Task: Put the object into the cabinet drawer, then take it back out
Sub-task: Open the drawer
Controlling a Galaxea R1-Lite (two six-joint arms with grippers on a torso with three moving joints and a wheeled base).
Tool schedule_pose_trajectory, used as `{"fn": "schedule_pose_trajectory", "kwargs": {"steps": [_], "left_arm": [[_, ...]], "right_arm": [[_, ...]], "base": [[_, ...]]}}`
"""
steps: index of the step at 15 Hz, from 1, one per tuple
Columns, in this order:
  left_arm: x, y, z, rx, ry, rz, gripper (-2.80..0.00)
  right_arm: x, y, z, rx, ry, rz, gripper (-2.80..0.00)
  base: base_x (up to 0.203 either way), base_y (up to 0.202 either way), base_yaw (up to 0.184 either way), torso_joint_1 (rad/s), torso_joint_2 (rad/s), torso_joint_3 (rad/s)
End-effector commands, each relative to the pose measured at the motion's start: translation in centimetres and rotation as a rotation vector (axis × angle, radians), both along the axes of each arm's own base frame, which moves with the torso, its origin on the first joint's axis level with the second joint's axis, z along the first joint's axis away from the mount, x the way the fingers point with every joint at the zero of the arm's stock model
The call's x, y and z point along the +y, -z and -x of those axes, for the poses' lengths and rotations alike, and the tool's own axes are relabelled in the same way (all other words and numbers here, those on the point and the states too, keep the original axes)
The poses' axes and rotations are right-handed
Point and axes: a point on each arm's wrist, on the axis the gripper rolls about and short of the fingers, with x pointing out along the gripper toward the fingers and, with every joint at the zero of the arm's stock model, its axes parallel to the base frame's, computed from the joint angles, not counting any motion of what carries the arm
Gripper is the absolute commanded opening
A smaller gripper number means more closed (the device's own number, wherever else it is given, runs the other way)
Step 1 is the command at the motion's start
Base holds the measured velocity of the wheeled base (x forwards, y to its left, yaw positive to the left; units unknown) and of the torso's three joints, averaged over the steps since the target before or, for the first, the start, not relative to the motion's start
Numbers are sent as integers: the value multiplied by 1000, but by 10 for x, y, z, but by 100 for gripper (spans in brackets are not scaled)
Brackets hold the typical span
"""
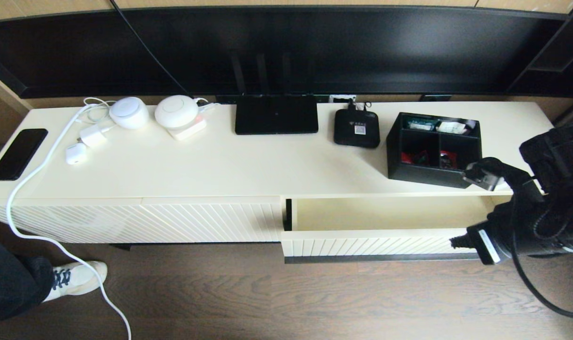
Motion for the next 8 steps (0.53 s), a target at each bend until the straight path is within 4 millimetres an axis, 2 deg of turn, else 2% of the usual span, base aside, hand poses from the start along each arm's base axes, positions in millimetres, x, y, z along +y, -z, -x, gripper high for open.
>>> {"fn": "schedule_pose_trajectory", "kwargs": {"steps": [1, 4, 8], "left_arm": [[0, 0, 0, 2, 0, 0, -280], [0, 0, 0, 1, 0, 0, -280], [0, 0, 0, 1, 0, 0, -280]], "right_arm": [[15, 20, -27, 21, 76, 24, -280], [28, 20, -42, -18, 111, 47, -280], [32, 16, -56, -59, 124, 46, -280]], "base": [[0, 0, 0, 0, 0, 0], [0, 0, 0, 0, 0, 0], [0, 0, 0, 0, 0, 0]]}}
